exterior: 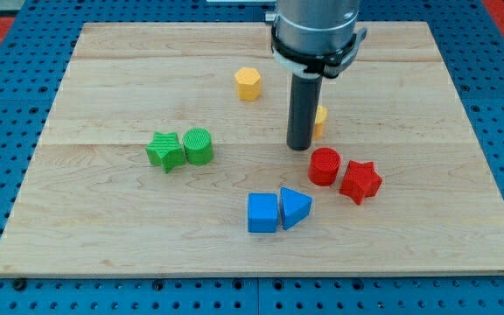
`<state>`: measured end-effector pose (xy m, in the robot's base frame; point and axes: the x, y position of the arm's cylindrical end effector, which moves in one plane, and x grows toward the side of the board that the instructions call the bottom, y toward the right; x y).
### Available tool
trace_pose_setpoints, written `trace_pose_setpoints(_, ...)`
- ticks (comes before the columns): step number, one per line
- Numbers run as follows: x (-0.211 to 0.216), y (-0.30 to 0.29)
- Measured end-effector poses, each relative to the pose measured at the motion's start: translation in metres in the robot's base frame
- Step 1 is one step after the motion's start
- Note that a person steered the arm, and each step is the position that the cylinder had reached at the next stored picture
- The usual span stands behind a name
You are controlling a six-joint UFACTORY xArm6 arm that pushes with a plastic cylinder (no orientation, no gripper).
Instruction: Push the blue blocks to the bottom left corner of the board
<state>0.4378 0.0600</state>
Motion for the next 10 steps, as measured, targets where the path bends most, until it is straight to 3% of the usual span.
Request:
trace_pose_setpoints(2, -0.01, 0.007)
trace_pose_setpoints(3, -0.003, -0.031)
trace_pose_setpoints(5, 0.058, -0.019)
trace_pose_setpoints(7, 0.082, 0.01)
trace_pose_setpoints(9, 0.122, -0.048)
trace_pose_setpoints(10, 0.122, -0.082)
